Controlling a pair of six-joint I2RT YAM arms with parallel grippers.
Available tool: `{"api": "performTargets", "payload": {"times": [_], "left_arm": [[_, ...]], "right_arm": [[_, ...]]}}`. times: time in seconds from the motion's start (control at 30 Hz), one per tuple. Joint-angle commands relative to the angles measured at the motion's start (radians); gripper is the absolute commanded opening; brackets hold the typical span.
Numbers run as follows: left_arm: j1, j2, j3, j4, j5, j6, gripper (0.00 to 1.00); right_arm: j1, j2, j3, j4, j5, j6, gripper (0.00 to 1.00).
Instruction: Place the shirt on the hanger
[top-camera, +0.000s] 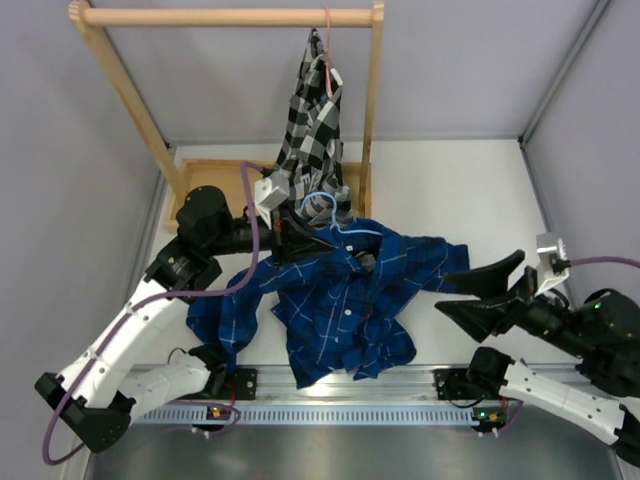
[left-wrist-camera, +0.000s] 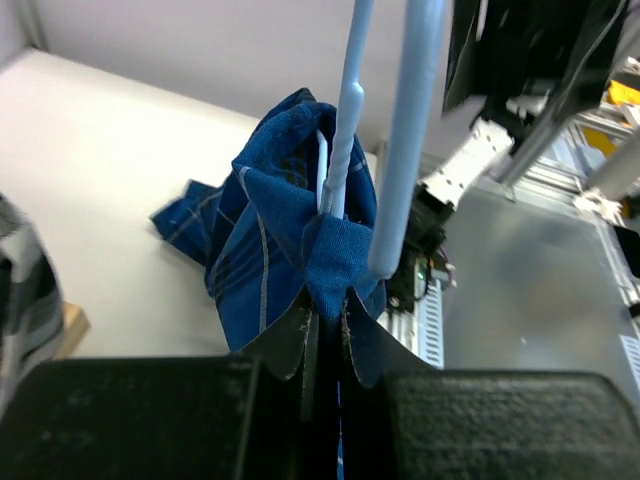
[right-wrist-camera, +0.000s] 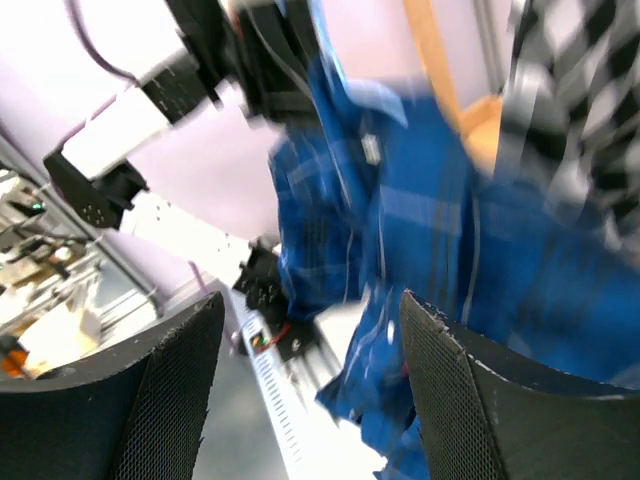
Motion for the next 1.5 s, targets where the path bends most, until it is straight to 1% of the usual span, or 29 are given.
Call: {"api": "performTargets", "payload": {"times": [0.0, 0.03, 0.07, 0.1, 0.13, 0.2, 0.3, 0.33, 0.37, 0.47, 0.57, 0.77, 0.8, 0.83, 0.9, 0.93, 0.97, 1.0, 1.03, 1.07, 1.1, 1.13, 1.2, 1.23, 1.3, 1.33, 1.37, 1.43, 1.47], "left_arm": [[-0.023, 0.047, 0.025, 0.024, 0.120, 0.015, 0.00], [-0.042, 0.047, 0.022, 0.024, 0.103, 0.023, 0.00], [-0.052, 0.052, 0.020, 0.026, 0.100, 0.029, 0.00], [-0.062, 0.057, 0.020, 0.026, 0.112, 0.035, 0.00], [-0.079, 0.067, 0.020, 0.026, 0.154, 0.044, 0.00], [-0.107, 0.078, 0.016, 0.026, 0.204, 0.056, 0.00], [-0.136, 0.089, 0.005, 0.026, 0.297, 0.090, 0.00], [-0.154, 0.095, 0.002, 0.026, 0.329, 0.110, 0.00], [-0.162, 0.098, -0.004, 0.026, 0.334, 0.118, 0.00], [-0.179, 0.110, -0.003, 0.024, 0.317, 0.130, 0.00], [-0.188, 0.133, 0.008, 0.024, 0.340, 0.133, 0.00], [-0.191, 0.129, 0.000, 0.026, 0.317, 0.145, 0.00], [-0.191, 0.129, -0.001, 0.026, 0.308, 0.145, 0.00], [-0.193, 0.127, 0.000, 0.026, 0.302, 0.142, 0.00], [-0.193, 0.130, 0.005, 0.026, 0.297, 0.139, 0.00], [-0.191, 0.130, 0.010, 0.026, 0.297, 0.136, 0.00], [-0.193, 0.130, 0.011, 0.026, 0.294, 0.135, 0.00], [-0.191, 0.126, 0.010, 0.027, 0.275, 0.135, 0.00], [-0.191, 0.123, 0.011, 0.017, 0.256, 0.139, 0.12], [-0.191, 0.116, 0.016, 0.003, 0.227, 0.147, 0.28], [-0.191, 0.103, 0.022, -0.014, 0.186, 0.161, 0.49], [-0.191, 0.095, 0.029, -0.052, 0.076, 0.168, 0.98], [-0.191, 0.067, 0.051, -0.091, -0.049, 0.193, 0.98], [-0.191, 0.029, 0.054, -0.103, -0.232, 0.185, 0.98], [-0.191, -0.021, 0.036, -0.102, -0.430, 0.149, 0.98], [-0.191, -0.085, 0.019, -0.100, -0.607, 0.130, 0.98], [-0.191, -0.121, -0.022, -0.092, -0.699, 0.110, 0.98], [-0.191, -0.201, -0.078, -0.083, -0.930, -0.001, 0.98], [-0.191, -0.291, -0.113, -0.079, -1.121, -0.050, 0.98]], "right_arm": [[0.015, 0.200, 0.178, -0.130, 0.041, -0.171, 0.69], [0.013, 0.253, 0.262, -0.153, 0.041, -0.226, 0.67], [0.015, 0.362, 0.304, -0.155, 0.038, -0.248, 0.67], [0.015, 0.411, 0.336, -0.152, 0.028, -0.263, 0.66], [0.015, 0.454, 0.405, -0.148, 0.012, -0.306, 0.66], [0.013, 0.573, 0.467, -0.148, -0.036, -0.345, 0.66], [0.015, 0.683, 0.531, -0.116, -0.154, -0.371, 0.64], [0.015, 0.703, 0.545, -0.104, -0.251, -0.380, 0.62], [0.015, 0.738, 0.547, -0.092, -0.296, -0.383, 0.60], [0.013, 0.769, 0.530, -0.024, -0.378, -0.374, 0.56], [0.015, 0.785, 0.519, 0.005, -0.374, -0.378, 0.43], [0.015, 0.772, 0.501, 0.023, -0.372, -0.380, 0.38], [0.015, 0.768, 0.496, 0.028, -0.374, -0.380, 0.34], [0.015, 0.760, 0.487, 0.034, -0.375, -0.375, 0.27], [0.015, 0.757, 0.478, 0.045, -0.372, -0.377, 0.20], [0.015, 0.756, 0.473, 0.043, -0.371, -0.378, 0.09], [0.015, 0.754, 0.473, 0.045, -0.369, -0.383, 0.02], [0.013, 0.749, 0.473, 0.043, -0.357, -0.385, 0.00], [0.015, 0.743, 0.473, 0.045, -0.348, -0.385, 0.00], [0.015, 0.737, 0.473, 0.051, -0.335, -0.386, 0.00], [0.013, 0.731, 0.472, 0.048, -0.317, -0.385, 0.00], [0.015, 0.716, 0.469, 0.048, -0.273, -0.383, 0.00], [0.015, 0.696, 0.456, 0.046, -0.225, -0.385, 0.00], [0.015, 0.671, 0.452, 0.046, -0.182, -0.385, 0.00], [0.015, 0.638, 0.444, 0.040, -0.118, -0.380, 0.00], [0.015, 0.625, 0.444, 0.037, -0.093, -0.378, 0.00], [0.015, 0.615, 0.444, 0.034, -0.064, -0.372, 0.00], [0.015, 0.584, 0.450, 0.034, 0.009, -0.368, 0.00], [0.015, 0.576, 0.453, 0.033, 0.033, -0.369, 0.00]]}}
